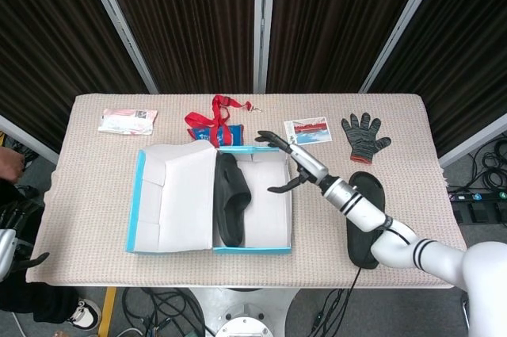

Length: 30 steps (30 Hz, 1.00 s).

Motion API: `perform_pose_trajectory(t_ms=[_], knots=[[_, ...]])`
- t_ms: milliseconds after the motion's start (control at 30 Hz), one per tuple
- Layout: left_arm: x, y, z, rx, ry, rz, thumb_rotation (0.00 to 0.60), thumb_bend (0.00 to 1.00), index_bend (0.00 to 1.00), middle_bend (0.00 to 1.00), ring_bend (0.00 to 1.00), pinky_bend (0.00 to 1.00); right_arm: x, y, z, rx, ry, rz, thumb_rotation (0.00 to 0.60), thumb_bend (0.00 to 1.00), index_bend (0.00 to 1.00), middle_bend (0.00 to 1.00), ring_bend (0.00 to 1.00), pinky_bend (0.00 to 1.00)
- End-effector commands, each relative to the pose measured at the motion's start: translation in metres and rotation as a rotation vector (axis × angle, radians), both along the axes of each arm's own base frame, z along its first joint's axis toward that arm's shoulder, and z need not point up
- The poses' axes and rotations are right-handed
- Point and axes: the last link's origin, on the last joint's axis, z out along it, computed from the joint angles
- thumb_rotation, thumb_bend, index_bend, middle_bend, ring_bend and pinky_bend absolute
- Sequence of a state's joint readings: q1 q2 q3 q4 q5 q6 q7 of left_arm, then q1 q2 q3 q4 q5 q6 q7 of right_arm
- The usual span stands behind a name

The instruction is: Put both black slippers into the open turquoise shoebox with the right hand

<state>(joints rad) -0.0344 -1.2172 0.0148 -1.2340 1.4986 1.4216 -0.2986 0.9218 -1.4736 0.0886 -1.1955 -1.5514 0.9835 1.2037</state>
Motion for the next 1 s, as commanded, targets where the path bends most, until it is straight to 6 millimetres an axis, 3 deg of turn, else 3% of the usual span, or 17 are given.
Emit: perform_pose_trajectory(t_ms=[33,300,600,767,1000], knots=[[0.002,0.0,0.0,0.0,-0.003,-0.008,0.6,0.06,0.13,0.08,0.0,0.05,-0.029,0.01,0.05,-0.164,0.115,-0.045,0.6,0.0,0.0,0.11,0.0,0.1],[0.006,-0.002,0.001,-0.01,-0.012,-0.027,0.6,0.06,0.13,0.08,0.0,0.05,-0.093,0.032,0.093,-0.238,0.535,-0.273,0.6,0.01,0.0,0.1,0.0,0.12],[0.011,-0.002,-0.004,-0.034,-0.025,-0.044,0.6,0.06,0.13,0.08,0.0,0.05,-0.143,0.058,0.094,-0.145,0.867,-0.392,0.6,0.0,0.0,0.08,0.0,0.11],[0.014,-0.001,-0.006,-0.049,-0.045,-0.045,0.6,0.06,0.13,0.08,0.0,0.05,-0.154,0.068,0.083,-0.026,0.937,-0.426,0.6,0.0,0.0,0.07,0.0,0.09],[0.012,-0.003,-0.007,-0.067,-0.07,-0.034,0.6,0.06,0.13,0.08,0.0,0.05,-0.157,0.067,0.074,0.02,1.007,-0.418,0.6,0.0,0.0,0.05,0.0,0.09]])
